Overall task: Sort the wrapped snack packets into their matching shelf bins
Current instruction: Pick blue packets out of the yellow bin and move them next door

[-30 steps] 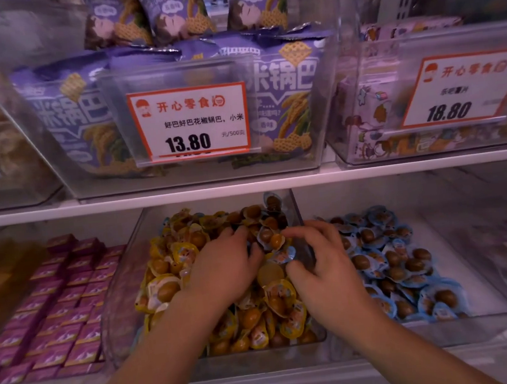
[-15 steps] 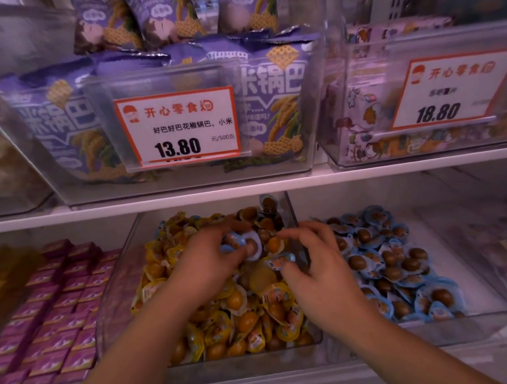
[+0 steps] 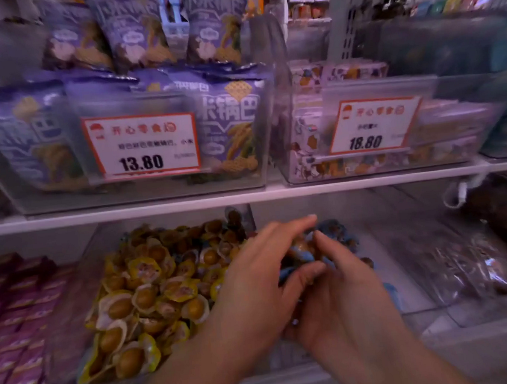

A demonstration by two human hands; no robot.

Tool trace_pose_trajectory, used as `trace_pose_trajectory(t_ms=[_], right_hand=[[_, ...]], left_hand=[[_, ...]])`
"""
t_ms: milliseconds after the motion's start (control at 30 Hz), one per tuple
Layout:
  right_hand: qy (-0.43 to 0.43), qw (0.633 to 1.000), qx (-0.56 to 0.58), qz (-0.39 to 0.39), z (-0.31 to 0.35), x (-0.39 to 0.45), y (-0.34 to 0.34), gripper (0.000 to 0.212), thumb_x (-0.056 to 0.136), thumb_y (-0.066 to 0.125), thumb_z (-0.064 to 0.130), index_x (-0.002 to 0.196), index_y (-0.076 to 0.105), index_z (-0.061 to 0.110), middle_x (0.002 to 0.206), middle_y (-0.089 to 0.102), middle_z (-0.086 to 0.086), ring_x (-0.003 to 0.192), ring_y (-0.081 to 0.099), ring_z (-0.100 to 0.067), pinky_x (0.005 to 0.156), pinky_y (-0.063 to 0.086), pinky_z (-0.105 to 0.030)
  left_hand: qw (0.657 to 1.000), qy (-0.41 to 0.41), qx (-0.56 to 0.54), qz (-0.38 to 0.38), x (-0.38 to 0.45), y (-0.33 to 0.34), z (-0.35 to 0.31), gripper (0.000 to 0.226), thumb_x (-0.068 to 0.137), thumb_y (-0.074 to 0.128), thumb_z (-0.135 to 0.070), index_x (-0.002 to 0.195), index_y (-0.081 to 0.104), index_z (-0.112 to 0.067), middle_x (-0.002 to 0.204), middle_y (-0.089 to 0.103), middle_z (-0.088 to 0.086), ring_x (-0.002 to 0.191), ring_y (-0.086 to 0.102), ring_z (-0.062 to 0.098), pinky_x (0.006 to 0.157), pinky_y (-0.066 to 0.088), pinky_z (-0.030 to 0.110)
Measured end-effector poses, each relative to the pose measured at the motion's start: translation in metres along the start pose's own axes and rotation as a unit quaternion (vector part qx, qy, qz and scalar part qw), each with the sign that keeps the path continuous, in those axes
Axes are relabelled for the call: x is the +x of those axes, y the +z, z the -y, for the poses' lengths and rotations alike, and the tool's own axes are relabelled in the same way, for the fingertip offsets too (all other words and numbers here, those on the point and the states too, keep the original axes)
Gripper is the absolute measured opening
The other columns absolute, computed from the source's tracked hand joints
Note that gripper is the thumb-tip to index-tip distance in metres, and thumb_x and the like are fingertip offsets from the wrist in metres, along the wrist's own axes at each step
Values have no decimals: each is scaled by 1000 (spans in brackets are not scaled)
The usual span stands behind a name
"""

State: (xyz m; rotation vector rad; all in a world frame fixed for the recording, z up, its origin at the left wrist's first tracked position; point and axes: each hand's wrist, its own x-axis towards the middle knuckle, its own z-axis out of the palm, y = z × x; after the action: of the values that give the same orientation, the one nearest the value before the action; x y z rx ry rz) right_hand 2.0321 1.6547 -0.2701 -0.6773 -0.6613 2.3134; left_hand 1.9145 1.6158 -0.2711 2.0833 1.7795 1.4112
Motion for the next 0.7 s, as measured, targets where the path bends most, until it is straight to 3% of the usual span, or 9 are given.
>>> trace_pose_trajectory(t_ms=[100,233,300,367,433,500,567,633,700], right_hand=[[-51,999,-9,-14,15,1,-21,41,97,47,37,115,69,7,110,71,-13,94,69,-25,85,52,-37],[-72,985,-112,-111,46,20,-51,23,95,51,20,104,65,4,89,66,-15,77,60,-24,67,52,-32],[-113,946,-249,-176,64,28,-66,21,95,56,23,98,67,5,85,70,-11,76,64,-24,65,56,-37],[-151,864,-423,-227,82,32,-82,20,91,63,29,95,74,12,88,75,-3,86,70,-22,82,58,-42],[-174,811,-504,-239,93,33,-96,25,91,61,35,83,77,19,80,76,9,84,71,-7,74,55,-21],[-207,770,-542,-265,97,37,-108,37,94,53,42,71,75,22,68,72,18,71,66,8,63,49,-13],[-250,730,-572,-278,95,43,-113,43,89,47,47,76,76,19,75,75,6,78,68,-3,77,54,-31],[-296,738,-550,-254,88,49,-108,43,88,45,43,83,76,13,82,76,-3,86,70,-14,85,54,-43],[-334,749,-529,-219,76,55,-98,35,94,47,33,88,77,16,86,76,4,88,70,-8,85,55,-38]], left_hand=[[982,37,153,100,2,13,1,68,89,38,-65,145,44,-27,140,52,-12,130,39,16,106,34,35],[980,15,143,140,-1,23,15,78,91,21,-71,155,22,-28,162,20,-11,148,14,9,121,17,34],[993,-20,87,78,2,13,27,64,94,29,-64,147,40,-30,155,37,-7,143,30,9,117,26,32],[997,-56,48,-13,7,-1,47,43,95,41,-50,129,58,-31,131,60,-7,124,52,8,107,39,26],[993,-97,30,-67,9,-13,69,23,95,49,-36,113,64,-35,106,68,-12,102,61,3,91,42,11],[989,-130,50,-41,5,-20,90,22,97,56,-20,107,64,-37,97,67,-16,90,61,-4,80,41,7],[987,-140,79,7,-3,-26,105,26,95,58,-17,108,65,-39,101,67,-16,93,60,-4,82,42,14],[983,-151,85,57,-9,-32,114,19,97,55,-37,112,65,-39,112,65,-17,104,60,0,88,43,20],[973,-147,116,136,-16,-37,115,32,92,51,-57,118,63,-42,119,61,-22,108,58,-4,91,42,15]])
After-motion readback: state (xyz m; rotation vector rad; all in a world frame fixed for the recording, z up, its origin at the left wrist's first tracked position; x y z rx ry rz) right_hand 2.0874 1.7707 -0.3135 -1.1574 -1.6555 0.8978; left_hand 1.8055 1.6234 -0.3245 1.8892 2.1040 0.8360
